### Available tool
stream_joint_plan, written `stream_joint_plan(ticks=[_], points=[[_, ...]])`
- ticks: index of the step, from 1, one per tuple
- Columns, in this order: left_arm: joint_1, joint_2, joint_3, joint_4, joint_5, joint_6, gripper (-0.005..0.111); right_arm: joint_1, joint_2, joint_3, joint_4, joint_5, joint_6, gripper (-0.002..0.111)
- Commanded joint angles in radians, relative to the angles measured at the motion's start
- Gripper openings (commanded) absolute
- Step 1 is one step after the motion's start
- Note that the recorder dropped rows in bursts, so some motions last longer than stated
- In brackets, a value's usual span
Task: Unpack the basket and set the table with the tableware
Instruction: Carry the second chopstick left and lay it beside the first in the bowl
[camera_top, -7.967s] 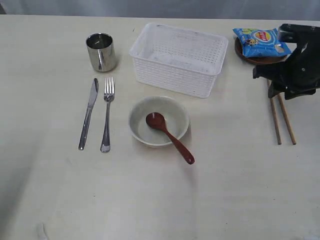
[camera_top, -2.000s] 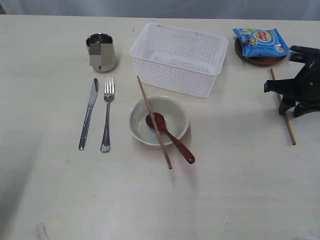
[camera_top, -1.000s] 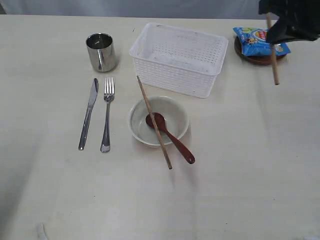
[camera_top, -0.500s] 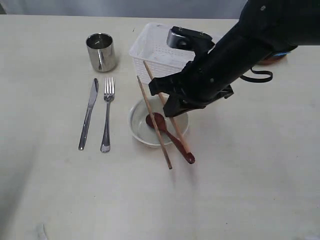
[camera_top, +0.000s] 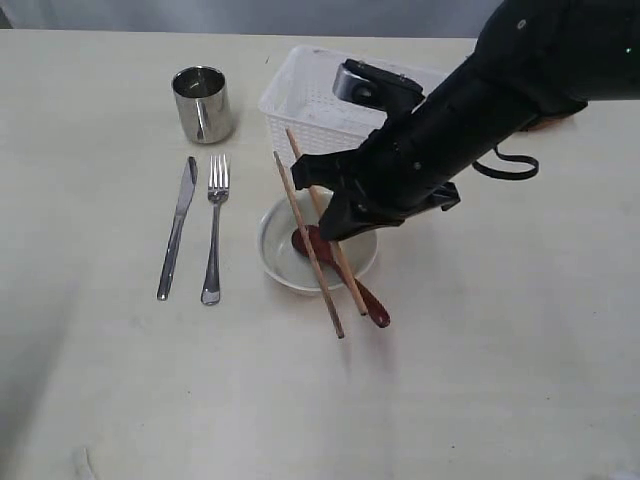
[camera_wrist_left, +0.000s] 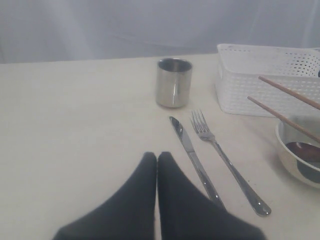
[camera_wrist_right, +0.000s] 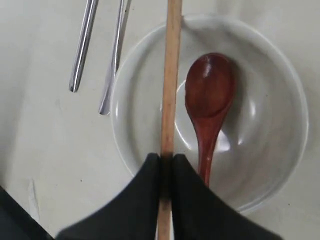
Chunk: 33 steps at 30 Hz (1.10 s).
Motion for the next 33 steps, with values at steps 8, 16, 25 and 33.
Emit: stream_joint_plan(ticks=[8, 16, 25, 33], points=[[-0.006, -0.003, 0.003, 0.002, -0.002, 0.0, 0.0, 0.001, -0.001, 0.038, 0.029, -0.043, -0.032, -0.001], [-0.006, -0.003, 0.003, 0.002, -0.002, 0.0, 0.0, 0.001, -0.001, 0.038, 0.037, -0.039, -0.021, -0.001], [-0.006, -0.003, 0.003, 0.002, -0.002, 0.0, 0.0, 0.001, -0.001, 0.038, 0.037, -0.043, -0.013, -0.001], [-0.006, -0.003, 0.003, 0.002, -0.002, 0.0, 0.0, 0.001, -0.001, 0.038, 0.035, -0.062, -0.016, -0.001]])
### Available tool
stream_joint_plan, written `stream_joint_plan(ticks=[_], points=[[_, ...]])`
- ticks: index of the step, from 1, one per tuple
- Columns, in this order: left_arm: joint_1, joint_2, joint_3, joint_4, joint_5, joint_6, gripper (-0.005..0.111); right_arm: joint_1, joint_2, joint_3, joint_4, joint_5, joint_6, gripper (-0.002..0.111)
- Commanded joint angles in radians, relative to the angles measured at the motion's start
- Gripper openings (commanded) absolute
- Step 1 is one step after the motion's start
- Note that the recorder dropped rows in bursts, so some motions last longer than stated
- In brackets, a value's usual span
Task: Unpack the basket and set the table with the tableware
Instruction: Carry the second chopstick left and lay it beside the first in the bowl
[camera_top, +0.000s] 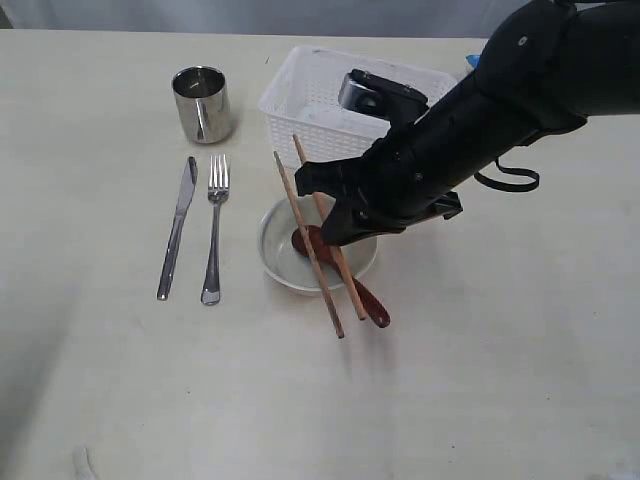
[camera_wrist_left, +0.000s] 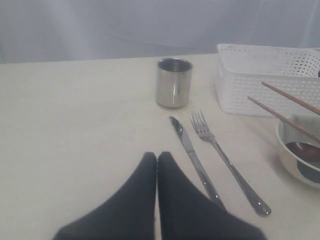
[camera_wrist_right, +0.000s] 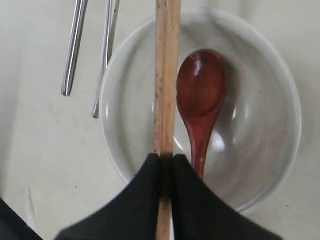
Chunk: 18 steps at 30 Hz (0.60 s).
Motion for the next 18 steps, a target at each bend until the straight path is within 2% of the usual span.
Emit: stream_joint_plan(ticks=[1, 18], points=[[-0.006, -0.003, 0.003, 0.002, -0.002, 0.0, 0.0, 0.001, -0.001, 0.001, 0.002, -0.02, -0.002, -0.001], [-0.006, -0.003, 0.003, 0.002, -0.002, 0.0, 0.0, 0.001, -0.001, 0.001, 0.02, -0.021, -0.004, -0.001]])
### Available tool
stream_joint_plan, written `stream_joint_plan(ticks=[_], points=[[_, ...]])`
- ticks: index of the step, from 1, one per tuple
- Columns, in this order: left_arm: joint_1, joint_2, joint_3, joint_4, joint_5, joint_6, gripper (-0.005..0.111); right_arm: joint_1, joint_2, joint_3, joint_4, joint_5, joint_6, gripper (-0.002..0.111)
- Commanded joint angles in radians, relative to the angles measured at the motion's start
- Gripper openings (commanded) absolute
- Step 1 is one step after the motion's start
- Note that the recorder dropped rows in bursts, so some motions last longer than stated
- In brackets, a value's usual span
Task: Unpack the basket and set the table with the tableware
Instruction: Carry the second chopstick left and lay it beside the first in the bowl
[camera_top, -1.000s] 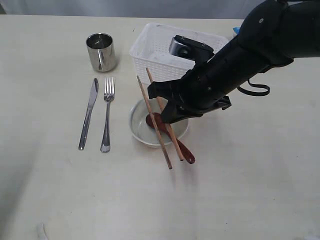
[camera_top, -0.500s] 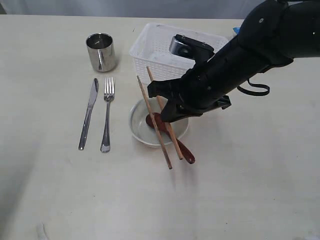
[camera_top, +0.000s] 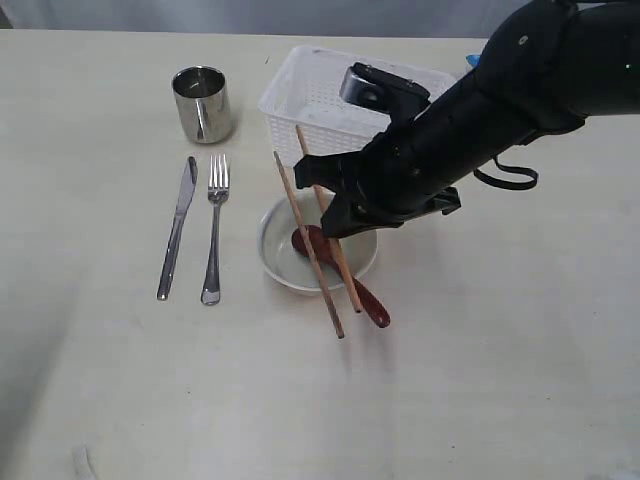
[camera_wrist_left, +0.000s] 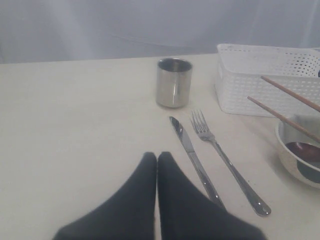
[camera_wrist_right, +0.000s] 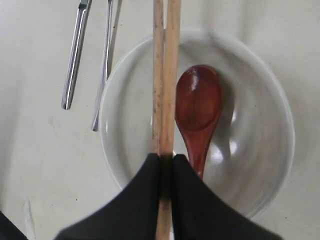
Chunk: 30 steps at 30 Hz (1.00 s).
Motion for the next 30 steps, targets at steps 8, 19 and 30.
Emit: stream_joint_plan(ticks=[8, 19, 30], points=[[-0.006, -0.003, 0.003, 0.002, -0.002, -0.003, 0.0, 0.001, -0.001, 0.001, 0.008, 0.039, -0.004, -0.001], [-0.006, -0.003, 0.003, 0.002, -0.002, -0.003, 0.0, 0.001, -0.001, 0.001, 0.008, 0.031, -0.016, -0.001], [-0.006, -0.003, 0.003, 0.0, -0.002, -0.001, 0.0, 0.001, -0.001, 0.001, 0.004, 0.004, -0.016, 0.0]])
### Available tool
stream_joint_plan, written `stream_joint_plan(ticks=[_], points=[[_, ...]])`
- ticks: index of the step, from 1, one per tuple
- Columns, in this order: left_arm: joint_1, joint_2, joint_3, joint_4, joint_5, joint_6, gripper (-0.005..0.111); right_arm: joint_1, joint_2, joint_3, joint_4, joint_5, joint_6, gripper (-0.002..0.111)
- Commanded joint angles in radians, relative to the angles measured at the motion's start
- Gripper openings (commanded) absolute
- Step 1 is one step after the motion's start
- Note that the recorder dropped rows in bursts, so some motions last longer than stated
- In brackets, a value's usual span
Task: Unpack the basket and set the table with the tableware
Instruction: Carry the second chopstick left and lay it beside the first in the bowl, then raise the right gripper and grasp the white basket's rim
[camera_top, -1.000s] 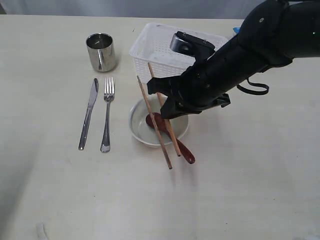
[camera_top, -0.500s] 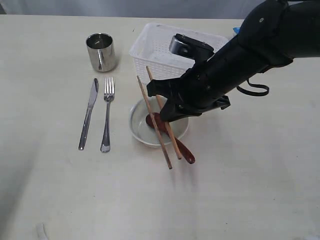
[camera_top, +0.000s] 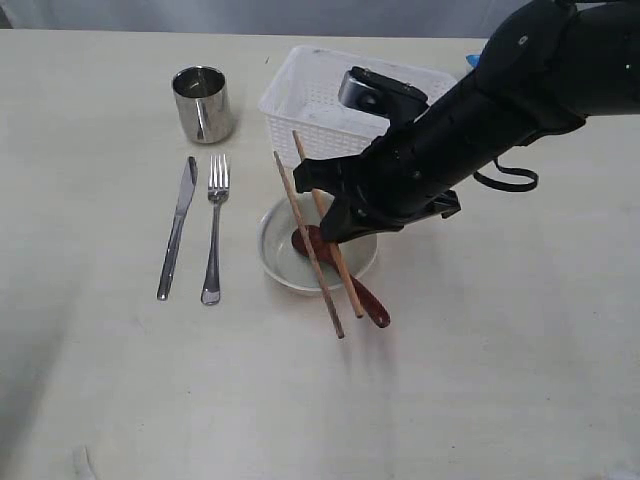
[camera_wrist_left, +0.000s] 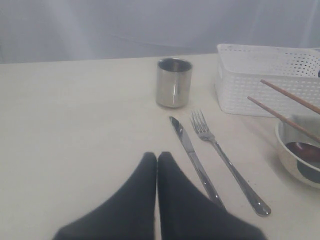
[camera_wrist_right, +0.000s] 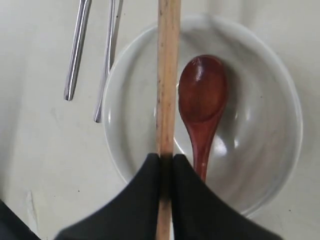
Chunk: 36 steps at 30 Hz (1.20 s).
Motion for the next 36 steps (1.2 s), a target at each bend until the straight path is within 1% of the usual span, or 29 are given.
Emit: stream_joint_plan(ticks=[1, 5, 11, 20, 36], points=[[-0.006, -0.003, 0.003, 0.0, -0.002, -0.001, 0.0, 0.001, -0.001, 0.001, -0.003, -0.021, -0.008, 0.0], [-0.006, -0.003, 0.003, 0.0, -0.002, -0.001, 0.0, 0.001, 0.053, 0.001, 0.013, -0.021, -0.004, 0.0], [-0.006, -0.003, 0.003, 0.0, -0.002, -0.001, 0.0, 0.001, 0.048, 0.001, 0.015, -0.042, -0.01, 0.0], [-0.006, -0.003, 0.003, 0.0, -0.002, -0.001, 0.0, 0.001, 0.05, 0.001, 0.017, 0.025, -0.034, 0.0], [-0.006, -0.003, 0.003, 0.0, -0.002, -0.003, 0.0, 0.001, 0.072, 0.001, 0.014, 0.023, -0.045, 0.0]])
